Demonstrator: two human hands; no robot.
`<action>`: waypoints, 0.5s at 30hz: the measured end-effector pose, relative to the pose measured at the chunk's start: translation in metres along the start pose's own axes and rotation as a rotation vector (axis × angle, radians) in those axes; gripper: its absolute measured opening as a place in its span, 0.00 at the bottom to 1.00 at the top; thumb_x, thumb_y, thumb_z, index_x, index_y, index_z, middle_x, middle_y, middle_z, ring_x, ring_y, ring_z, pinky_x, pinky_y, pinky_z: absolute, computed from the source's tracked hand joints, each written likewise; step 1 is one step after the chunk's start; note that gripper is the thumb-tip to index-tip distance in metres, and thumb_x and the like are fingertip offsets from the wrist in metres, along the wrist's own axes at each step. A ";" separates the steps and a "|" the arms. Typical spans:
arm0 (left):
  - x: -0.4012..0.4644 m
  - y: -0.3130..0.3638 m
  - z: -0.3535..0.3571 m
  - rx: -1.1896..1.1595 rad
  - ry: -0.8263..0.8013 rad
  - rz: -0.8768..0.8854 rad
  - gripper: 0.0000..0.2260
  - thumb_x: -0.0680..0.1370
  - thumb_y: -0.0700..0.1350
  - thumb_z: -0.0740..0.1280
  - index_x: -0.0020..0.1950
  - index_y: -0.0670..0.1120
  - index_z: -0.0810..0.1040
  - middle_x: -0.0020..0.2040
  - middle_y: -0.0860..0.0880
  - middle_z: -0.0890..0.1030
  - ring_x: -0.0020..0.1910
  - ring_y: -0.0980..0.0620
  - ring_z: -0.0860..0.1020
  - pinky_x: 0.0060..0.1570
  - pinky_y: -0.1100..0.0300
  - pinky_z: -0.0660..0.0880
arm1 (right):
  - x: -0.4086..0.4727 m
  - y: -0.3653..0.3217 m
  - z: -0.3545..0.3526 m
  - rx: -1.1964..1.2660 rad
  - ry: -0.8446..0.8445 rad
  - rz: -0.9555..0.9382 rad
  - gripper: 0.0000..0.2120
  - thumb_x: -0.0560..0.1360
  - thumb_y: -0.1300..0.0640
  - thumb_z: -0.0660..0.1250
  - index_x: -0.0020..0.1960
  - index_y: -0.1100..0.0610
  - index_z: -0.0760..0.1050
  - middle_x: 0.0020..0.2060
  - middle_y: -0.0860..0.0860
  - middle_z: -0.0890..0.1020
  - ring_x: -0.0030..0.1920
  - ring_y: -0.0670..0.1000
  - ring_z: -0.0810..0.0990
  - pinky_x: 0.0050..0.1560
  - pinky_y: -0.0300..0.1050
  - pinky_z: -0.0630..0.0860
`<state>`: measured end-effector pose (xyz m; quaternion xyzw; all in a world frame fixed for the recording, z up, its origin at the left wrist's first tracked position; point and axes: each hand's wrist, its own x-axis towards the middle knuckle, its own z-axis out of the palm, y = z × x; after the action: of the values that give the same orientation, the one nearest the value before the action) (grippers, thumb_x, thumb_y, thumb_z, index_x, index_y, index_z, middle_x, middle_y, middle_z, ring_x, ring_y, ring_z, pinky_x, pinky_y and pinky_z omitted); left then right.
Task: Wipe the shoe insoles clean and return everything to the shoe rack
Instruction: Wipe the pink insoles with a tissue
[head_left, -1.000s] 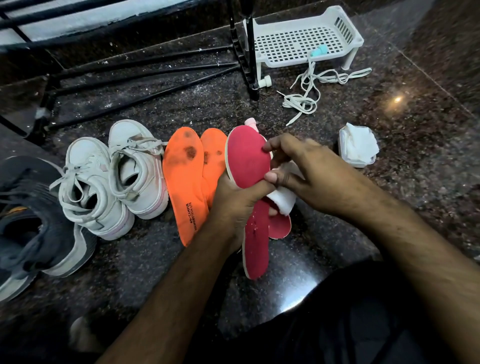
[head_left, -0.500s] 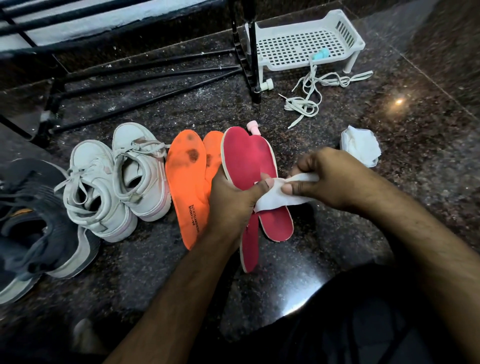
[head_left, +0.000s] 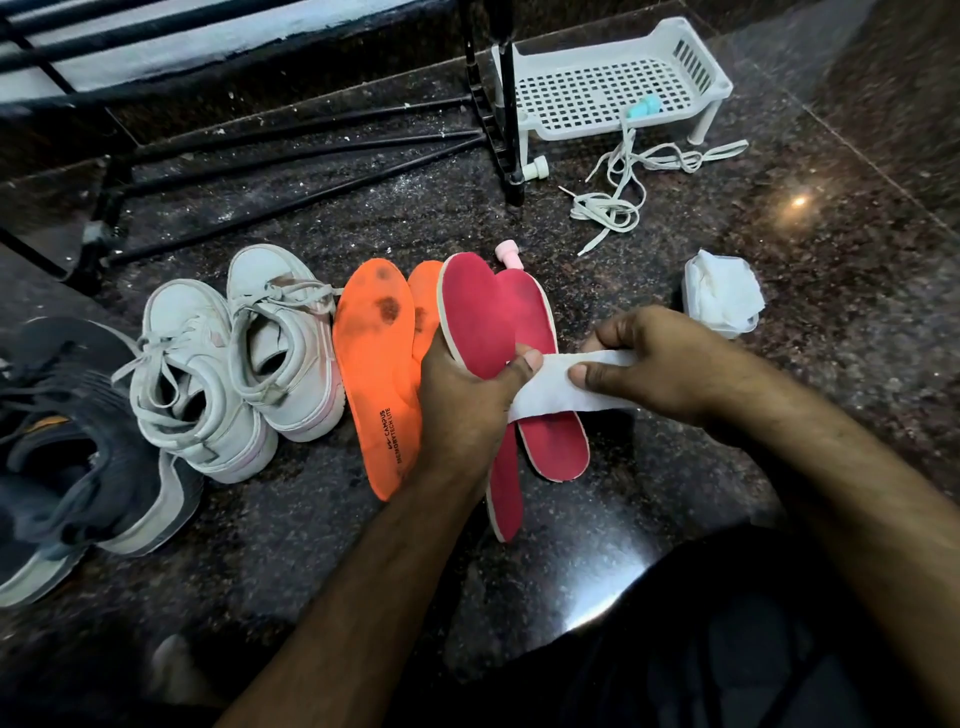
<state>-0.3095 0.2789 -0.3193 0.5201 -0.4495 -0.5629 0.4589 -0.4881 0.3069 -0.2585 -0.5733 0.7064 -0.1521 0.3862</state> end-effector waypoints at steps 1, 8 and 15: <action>-0.001 0.002 0.000 -0.004 0.002 0.003 0.22 0.68 0.37 0.79 0.61 0.39 0.78 0.52 0.42 0.85 0.50 0.43 0.85 0.53 0.41 0.81 | -0.001 0.000 0.001 -0.009 0.002 -0.007 0.07 0.74 0.48 0.74 0.41 0.50 0.81 0.37 0.47 0.85 0.40 0.48 0.82 0.47 0.50 0.80; -0.002 0.006 -0.002 0.110 0.098 0.140 0.23 0.66 0.43 0.81 0.55 0.46 0.74 0.44 0.45 0.83 0.43 0.43 0.84 0.47 0.41 0.81 | 0.001 0.000 0.003 0.071 0.062 -0.015 0.06 0.75 0.50 0.72 0.42 0.52 0.79 0.36 0.49 0.84 0.37 0.49 0.81 0.45 0.51 0.80; -0.005 0.009 0.002 0.075 0.025 0.090 0.19 0.71 0.47 0.79 0.57 0.43 0.78 0.45 0.44 0.85 0.41 0.46 0.84 0.41 0.46 0.82 | 0.000 -0.004 -0.003 -0.106 0.395 -0.008 0.06 0.75 0.51 0.71 0.46 0.50 0.75 0.39 0.45 0.80 0.42 0.49 0.78 0.42 0.41 0.68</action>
<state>-0.3111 0.2819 -0.3094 0.5234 -0.4874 -0.5177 0.4695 -0.4871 0.3052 -0.2535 -0.5545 0.7732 -0.2258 0.2089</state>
